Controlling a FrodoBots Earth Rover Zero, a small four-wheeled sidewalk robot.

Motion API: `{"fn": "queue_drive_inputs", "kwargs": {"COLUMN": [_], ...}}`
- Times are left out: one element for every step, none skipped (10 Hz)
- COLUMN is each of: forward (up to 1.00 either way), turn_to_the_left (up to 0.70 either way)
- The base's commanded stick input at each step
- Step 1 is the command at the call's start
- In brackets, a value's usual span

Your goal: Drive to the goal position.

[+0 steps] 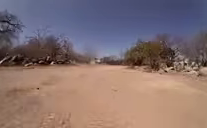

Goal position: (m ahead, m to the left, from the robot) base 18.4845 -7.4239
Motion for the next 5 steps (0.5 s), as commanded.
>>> {"fn": "queue_drive_inputs", "kwargs": {"forward": [1.00, 1.00, 1.00, 1.00, 1.00], "turn_to_the_left": [0.00, 0.00, 0.00, 0.00, 0.00]}}
